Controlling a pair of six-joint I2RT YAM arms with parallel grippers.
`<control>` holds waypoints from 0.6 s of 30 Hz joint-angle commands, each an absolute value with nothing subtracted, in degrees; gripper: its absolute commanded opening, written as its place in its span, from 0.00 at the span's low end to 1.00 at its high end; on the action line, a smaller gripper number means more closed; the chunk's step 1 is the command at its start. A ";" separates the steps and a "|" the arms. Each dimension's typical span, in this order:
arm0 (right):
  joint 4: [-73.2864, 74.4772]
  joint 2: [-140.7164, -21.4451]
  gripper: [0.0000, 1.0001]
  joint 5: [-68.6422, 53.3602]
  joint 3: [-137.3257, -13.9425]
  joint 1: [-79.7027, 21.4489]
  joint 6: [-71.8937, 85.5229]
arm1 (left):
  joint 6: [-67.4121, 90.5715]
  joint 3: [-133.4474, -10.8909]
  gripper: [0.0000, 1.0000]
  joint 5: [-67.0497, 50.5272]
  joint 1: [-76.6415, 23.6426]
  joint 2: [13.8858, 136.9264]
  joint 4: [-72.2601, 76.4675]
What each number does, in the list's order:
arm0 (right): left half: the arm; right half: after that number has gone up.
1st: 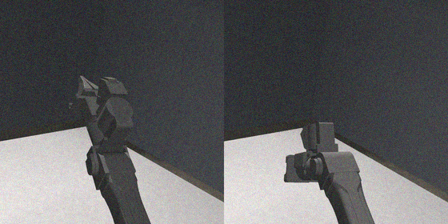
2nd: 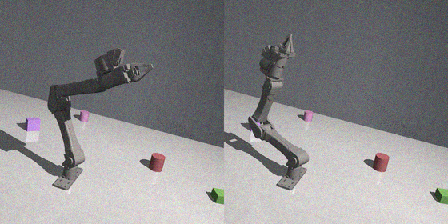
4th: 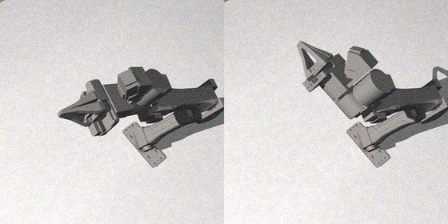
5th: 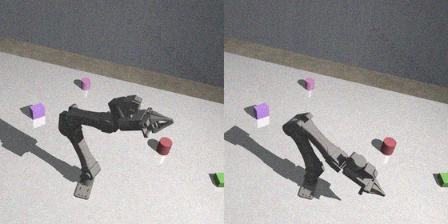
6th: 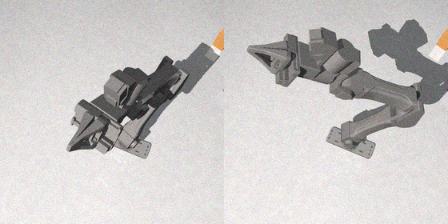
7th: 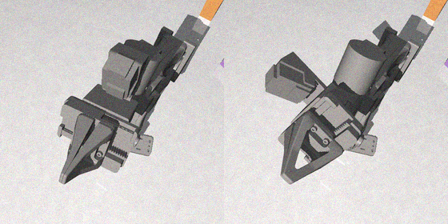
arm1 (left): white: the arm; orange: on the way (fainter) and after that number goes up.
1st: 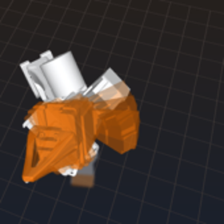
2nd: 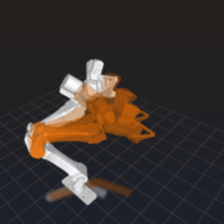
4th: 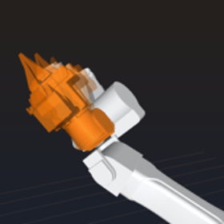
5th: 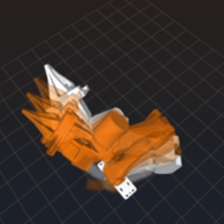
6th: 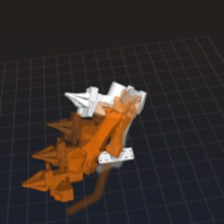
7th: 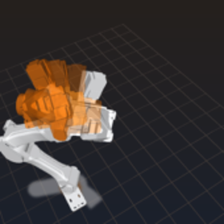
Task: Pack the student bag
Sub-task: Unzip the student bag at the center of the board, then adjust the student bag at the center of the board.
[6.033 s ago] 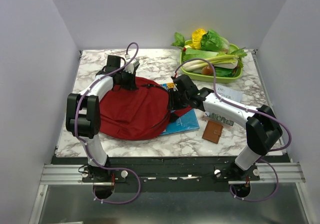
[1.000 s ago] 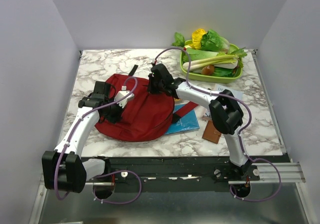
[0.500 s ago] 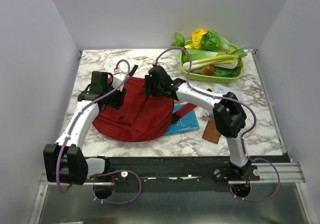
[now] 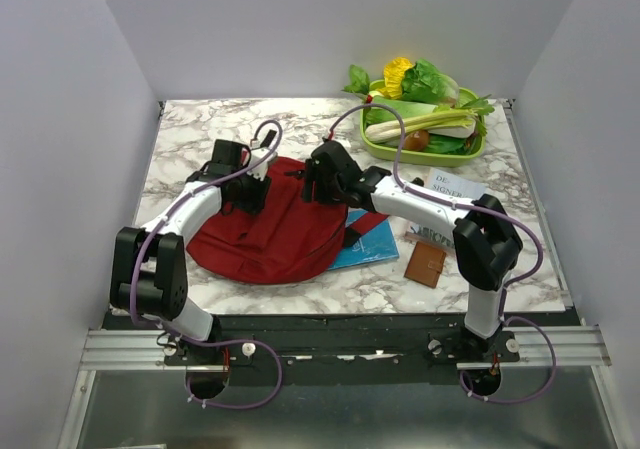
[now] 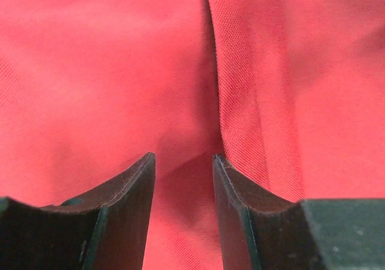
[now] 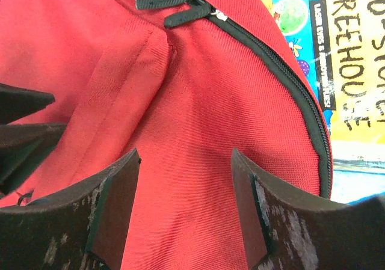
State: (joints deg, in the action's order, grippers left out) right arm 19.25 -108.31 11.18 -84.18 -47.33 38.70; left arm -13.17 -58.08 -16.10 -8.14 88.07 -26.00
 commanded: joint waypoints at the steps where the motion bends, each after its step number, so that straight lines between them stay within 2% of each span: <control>1: 17.58 -107.40 0.71 12.31 -81.83 -47.46 40.43 | -13.10 -57.22 0.53 -15.38 -13.26 86.05 -23.91; 5: 16.35 -106.96 0.71 12.22 -80.51 -47.37 40.87 | -12.31 -54.41 0.57 -14.33 -18.18 84.99 -23.21; 9: 15.47 -106.35 0.71 12.31 -79.28 -47.29 40.87 | -12.22 -52.12 0.59 -9.60 -18.98 84.90 -20.22; 13: 14.42 -105.47 0.71 12.13 -77.87 -47.37 40.87 | -12.39 -50.89 0.58 -4.06 -18.90 86.92 -16.80; 18: 13.01 -104.85 0.71 11.95 -76.20 -47.29 41.39 | -13.18 -50.63 0.56 -5.62 -18.81 86.84 -17.23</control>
State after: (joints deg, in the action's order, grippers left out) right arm 15.00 -106.76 11.16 -77.84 -47.31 40.49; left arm -12.73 -51.62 -8.03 -18.83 86.30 -17.93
